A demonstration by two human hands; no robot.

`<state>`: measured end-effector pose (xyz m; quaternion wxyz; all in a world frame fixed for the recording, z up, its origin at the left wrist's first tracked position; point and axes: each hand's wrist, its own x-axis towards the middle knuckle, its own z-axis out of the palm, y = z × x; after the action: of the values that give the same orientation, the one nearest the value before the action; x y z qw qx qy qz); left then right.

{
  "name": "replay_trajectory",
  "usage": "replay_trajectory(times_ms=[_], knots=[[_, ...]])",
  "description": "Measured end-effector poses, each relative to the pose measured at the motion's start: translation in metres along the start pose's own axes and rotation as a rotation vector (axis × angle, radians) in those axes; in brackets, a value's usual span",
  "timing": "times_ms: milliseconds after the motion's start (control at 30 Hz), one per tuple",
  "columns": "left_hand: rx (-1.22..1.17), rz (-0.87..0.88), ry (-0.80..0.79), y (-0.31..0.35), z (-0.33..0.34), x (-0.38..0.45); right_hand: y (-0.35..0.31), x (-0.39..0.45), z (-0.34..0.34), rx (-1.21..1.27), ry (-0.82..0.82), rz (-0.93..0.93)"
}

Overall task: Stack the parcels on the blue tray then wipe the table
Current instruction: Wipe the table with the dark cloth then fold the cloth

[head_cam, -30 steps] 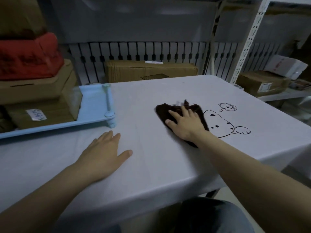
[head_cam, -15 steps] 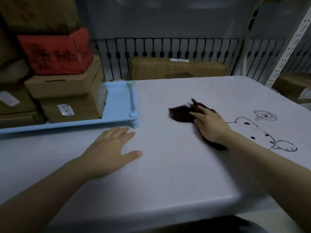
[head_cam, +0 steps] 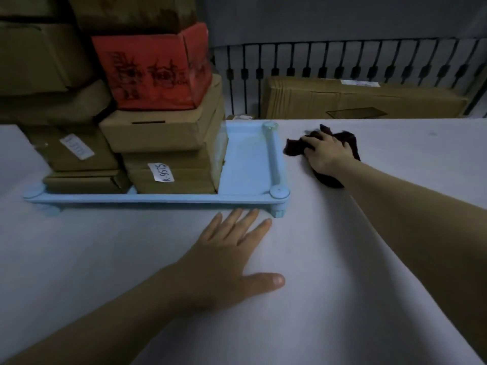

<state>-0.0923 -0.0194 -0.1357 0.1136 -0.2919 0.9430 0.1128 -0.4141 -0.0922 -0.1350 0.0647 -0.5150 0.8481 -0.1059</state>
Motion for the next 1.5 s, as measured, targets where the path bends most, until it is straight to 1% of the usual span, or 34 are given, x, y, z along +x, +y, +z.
replay_trajectory(times_ms=[67, 167, 267, 433, 500, 567, 600, 700, 767, 833, 1000, 1300, 1500], knots=[[0.005, 0.012, 0.002, 0.001, -0.001, 0.0, -0.012, 0.005, 0.002, -0.016, -0.012, -0.124], [0.012, 0.007, -0.003, 0.002, 0.0, 0.0, -0.012, -0.008, 0.0, 0.017, -0.021, -0.317], [0.026, -0.002, 0.002, 0.002, 0.0, 0.002, -0.004, -0.045, -0.005, 0.055, -0.029, -0.401], [-0.034, 0.001, 0.005, 0.006, -0.004, -0.002, 0.005, -0.132, -0.01, 0.016, -0.005, -0.379], [-0.151, -0.005, 0.026, 0.008, -0.009, -0.01, 0.008, -0.166, -0.009, -0.006, -0.008, -0.35], [-0.265, -0.02, 0.091, 0.007, -0.013, -0.022, 0.008, -0.196, -0.005, -0.016, 0.014, -0.316], [-0.266, -0.018, 0.127, 0.005, -0.013, -0.029, 0.007, -0.21, -0.001, -0.02, 0.034, -0.291], [-0.138, -0.016, 0.204, -0.013, -0.005, -0.061, -0.006, -0.25, 0.009, -0.04, 0.09, -0.185], [-0.09, -0.076, 0.223, -0.031, 0.004, -0.085, -0.018, -0.272, 0.015, -0.059, 0.096, -0.139], [-0.079, -0.169, 0.245, -0.051, 0.01, -0.11, -0.036, -0.291, 0.021, -0.062, 0.087, -0.134], [-0.138, -0.368, 0.311, -0.096, 0.03, -0.161, -0.097, -0.315, 0.032, -0.061, 0.034, -0.234], [-0.156, -0.649, 0.529, -0.166, 0.056, -0.22, -0.201, -0.271, 0.049, -0.06, -0.033, -0.285], [-0.242, -0.843, 0.655, -0.213, 0.064, -0.25, -0.279, -0.252, 0.067, -0.036, -0.099, -0.42]])
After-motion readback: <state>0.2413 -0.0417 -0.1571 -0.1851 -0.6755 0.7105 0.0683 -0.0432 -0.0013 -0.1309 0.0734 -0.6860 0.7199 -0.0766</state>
